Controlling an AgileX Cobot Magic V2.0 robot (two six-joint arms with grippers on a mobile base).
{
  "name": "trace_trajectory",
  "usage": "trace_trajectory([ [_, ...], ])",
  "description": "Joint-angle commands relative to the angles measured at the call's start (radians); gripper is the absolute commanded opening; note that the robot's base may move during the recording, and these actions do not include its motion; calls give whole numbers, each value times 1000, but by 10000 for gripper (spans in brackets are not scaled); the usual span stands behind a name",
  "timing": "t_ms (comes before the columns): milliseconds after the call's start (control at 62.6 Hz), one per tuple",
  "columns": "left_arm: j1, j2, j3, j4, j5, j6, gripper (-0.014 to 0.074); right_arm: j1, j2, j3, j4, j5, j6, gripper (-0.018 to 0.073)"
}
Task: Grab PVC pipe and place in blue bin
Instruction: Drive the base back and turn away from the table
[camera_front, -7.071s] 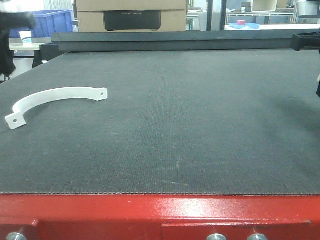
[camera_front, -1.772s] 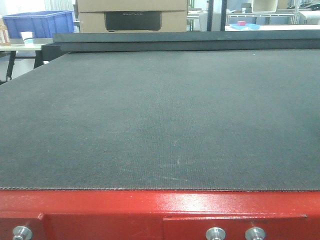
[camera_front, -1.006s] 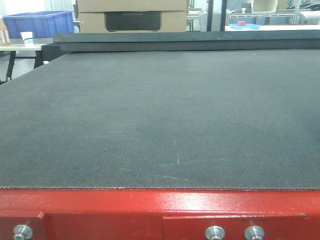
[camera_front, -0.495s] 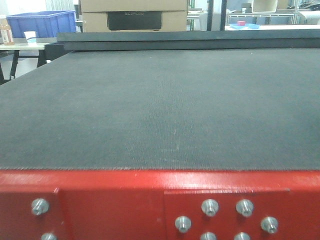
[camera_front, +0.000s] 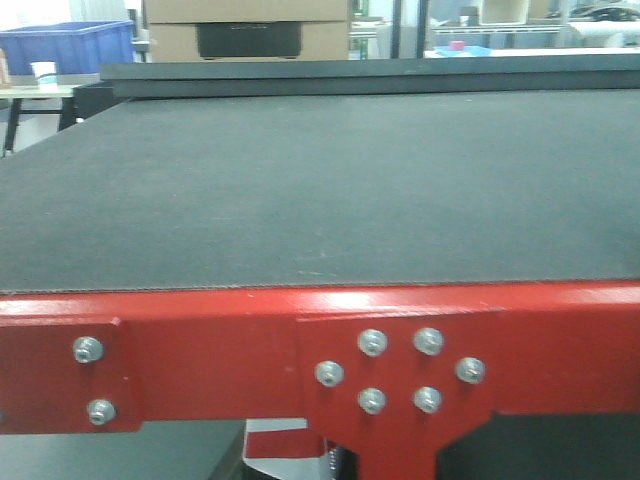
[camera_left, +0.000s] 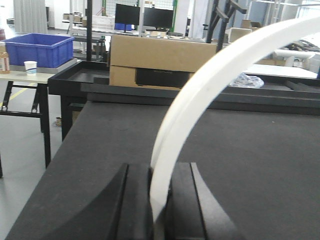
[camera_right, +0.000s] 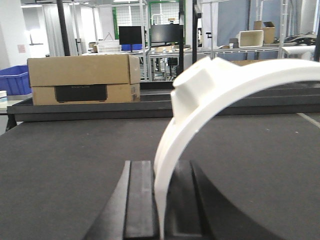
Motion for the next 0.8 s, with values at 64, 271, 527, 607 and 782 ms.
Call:
trace_trajectory([
  [64,2,-5,0,-8,-28,-3,-111,0,-6,2,-5,-17,-3,-160],
  [271,2,-5,0,-8,-28,-3,-111,0,-6,2,-5,-17,-3,-160],
  [527,2,-5,0,-8,-28,-3,-111,0,-6,2,-5,-17,-3,-160],
  [607,2,-5,0,-8,-28,-3,-111,0,-6,2,-5,-17,-3,-160],
  [782,2,-5,0,-8,-28,-3,-111,0,-6,2,-5,-17,-3,-160],
])
